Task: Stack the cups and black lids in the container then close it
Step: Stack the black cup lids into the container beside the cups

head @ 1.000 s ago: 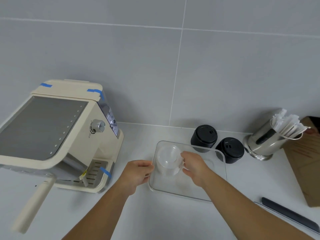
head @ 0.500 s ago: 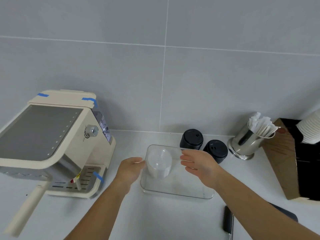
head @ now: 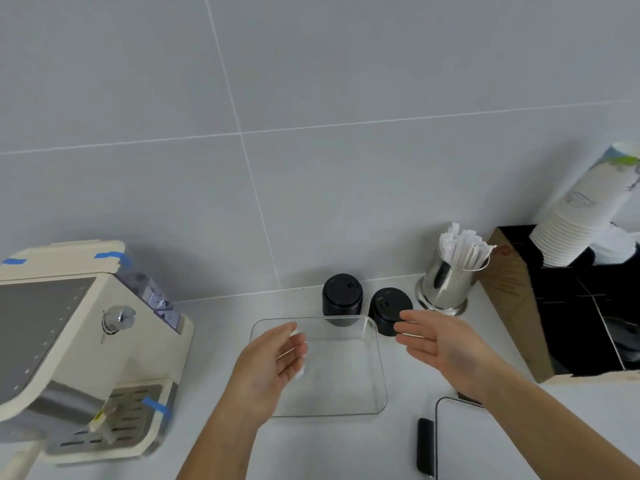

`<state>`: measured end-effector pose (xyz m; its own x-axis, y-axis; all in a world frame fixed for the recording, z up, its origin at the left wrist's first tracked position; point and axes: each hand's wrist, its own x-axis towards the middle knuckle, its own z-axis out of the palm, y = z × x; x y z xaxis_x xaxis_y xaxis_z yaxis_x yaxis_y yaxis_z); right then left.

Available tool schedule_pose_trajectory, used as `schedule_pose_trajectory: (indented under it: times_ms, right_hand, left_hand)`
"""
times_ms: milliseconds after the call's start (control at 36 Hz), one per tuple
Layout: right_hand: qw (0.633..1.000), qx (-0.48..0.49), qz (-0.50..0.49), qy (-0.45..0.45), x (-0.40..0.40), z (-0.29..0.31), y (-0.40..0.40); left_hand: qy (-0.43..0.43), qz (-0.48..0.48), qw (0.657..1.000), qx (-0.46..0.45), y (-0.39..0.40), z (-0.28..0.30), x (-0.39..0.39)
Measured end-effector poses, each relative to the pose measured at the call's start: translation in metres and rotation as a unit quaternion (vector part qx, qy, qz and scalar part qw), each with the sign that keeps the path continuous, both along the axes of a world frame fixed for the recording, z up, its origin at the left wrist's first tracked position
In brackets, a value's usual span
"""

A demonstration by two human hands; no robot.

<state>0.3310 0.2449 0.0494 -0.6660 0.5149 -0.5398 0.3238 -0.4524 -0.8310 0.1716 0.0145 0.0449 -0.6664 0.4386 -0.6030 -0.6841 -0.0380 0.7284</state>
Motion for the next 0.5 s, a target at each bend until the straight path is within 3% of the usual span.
schedule_pose_trajectory:
  times_ms: [250, 500]
  right_hand:
    - [0.993, -0.04, -0.111, -0.001, 0.026, -0.032, 0.051]
    - [0.988, -0.074, -0.137, -0.007, 0.023, -0.06, 0.08]
  left_hand:
    - [0.041, -0.083, 0.995, -0.042, 0.067, 0.006, 0.004]
    - [0.137, -0.19, 0.964, -0.124, 0.136, 0.008, -0.003]
